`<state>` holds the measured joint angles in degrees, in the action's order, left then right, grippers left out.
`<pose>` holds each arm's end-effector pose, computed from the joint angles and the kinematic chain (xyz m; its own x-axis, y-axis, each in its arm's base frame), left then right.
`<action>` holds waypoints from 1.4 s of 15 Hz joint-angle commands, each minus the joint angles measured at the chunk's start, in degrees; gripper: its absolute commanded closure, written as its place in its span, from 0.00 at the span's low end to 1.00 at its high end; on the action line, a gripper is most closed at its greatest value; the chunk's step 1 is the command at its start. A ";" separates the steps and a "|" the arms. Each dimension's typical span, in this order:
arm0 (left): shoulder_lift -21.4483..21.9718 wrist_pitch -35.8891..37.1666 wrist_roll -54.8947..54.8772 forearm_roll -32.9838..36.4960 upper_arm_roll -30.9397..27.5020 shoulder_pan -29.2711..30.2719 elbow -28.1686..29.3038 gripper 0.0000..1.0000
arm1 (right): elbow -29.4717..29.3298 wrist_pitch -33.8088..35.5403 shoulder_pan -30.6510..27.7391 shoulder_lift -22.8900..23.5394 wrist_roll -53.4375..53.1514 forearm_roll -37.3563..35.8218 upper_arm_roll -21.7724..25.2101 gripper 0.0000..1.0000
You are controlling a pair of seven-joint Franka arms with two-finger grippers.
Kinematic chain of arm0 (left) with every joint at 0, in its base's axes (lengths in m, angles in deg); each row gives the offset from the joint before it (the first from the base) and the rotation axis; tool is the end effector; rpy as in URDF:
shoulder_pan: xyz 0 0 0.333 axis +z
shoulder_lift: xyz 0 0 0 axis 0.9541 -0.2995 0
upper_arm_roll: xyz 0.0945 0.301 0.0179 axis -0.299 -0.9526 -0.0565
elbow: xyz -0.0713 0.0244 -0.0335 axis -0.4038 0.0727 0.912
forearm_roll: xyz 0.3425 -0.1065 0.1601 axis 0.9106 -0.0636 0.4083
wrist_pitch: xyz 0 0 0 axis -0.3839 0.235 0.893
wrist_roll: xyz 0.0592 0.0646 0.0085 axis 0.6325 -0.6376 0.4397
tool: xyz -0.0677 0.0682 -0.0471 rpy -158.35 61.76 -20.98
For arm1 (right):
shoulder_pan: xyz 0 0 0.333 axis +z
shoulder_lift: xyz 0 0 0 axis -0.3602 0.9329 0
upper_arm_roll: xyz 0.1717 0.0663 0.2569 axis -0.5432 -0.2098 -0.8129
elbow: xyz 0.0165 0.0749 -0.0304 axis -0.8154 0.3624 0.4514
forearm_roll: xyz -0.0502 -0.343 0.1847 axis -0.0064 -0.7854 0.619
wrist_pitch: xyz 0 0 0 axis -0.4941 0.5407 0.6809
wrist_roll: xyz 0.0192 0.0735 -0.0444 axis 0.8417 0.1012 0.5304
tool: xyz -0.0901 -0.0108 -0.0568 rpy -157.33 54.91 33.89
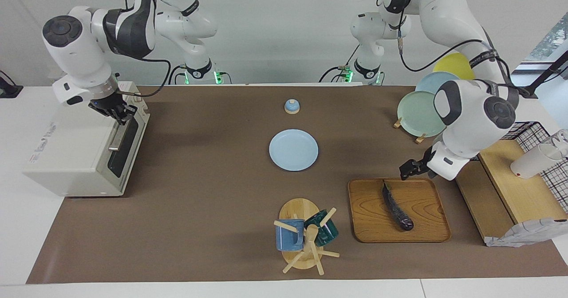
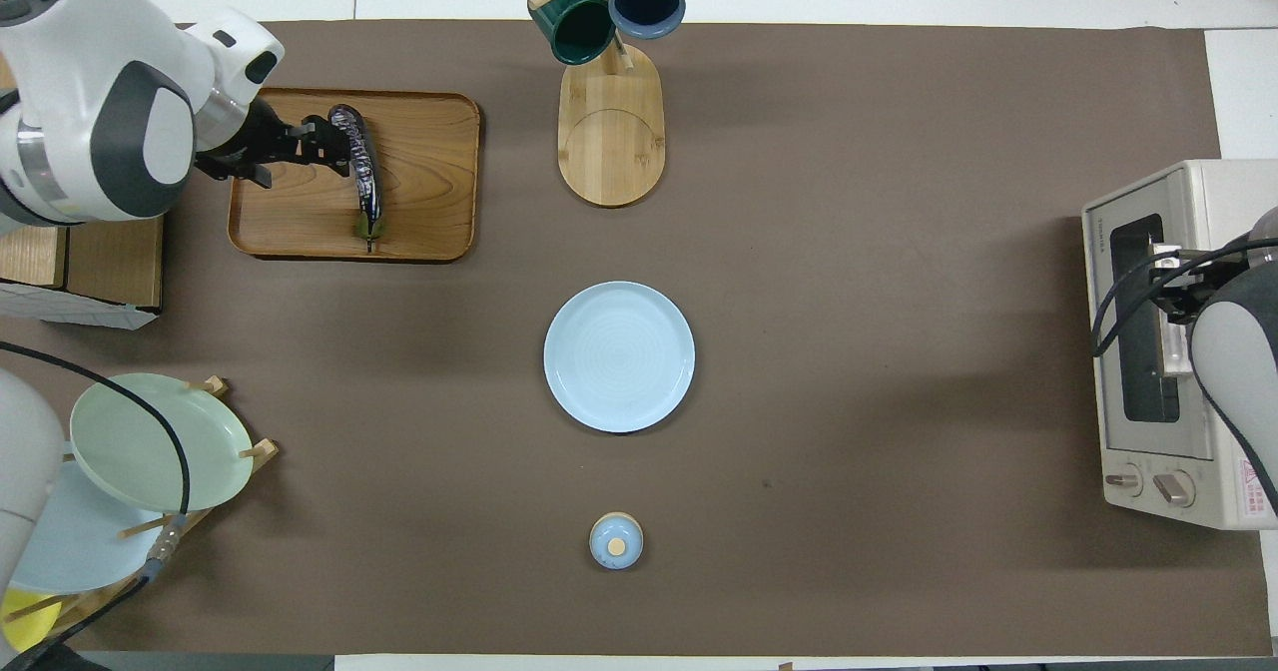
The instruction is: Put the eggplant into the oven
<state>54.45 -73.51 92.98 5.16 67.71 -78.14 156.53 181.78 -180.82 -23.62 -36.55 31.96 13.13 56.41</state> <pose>0.7042 -0.0913 0.3767 0.9982 0.0432 -0.0417 0.0464 -0.9957 0.0800 0.5362 -0.0933 0.4802 0.9777 -0.1946 -0.0793 -0.1755 -0.9637 0.2014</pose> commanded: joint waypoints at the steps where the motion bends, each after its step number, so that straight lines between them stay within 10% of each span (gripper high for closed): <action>1: -3.55 -2.70 1.54 -0.99 -0.41 -0.76 -3.20 0.00 | 2.29 -1.79 -0.92 -1.00 -0.97 -1.11 -0.06 1.00; 15: -0.39 -16.15 5.15 -0.37 -0.59 -3.31 9.45 0.01 | 10.64 -17.77 3.21 3.03 -1.33 5.11 -1.11 1.00; 21: 0.05 -16.42 6.37 -0.28 -0.67 -3.58 10.42 0.21 | 14.51 -25.87 4.88 6.20 -2.47 8.19 -1.11 1.00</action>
<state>52.12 -88.08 98.16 5.08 67.76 -81.02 163.59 196.39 -203.88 -16.85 -32.64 29.36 21.81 54.13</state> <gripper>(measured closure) 0.119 0.991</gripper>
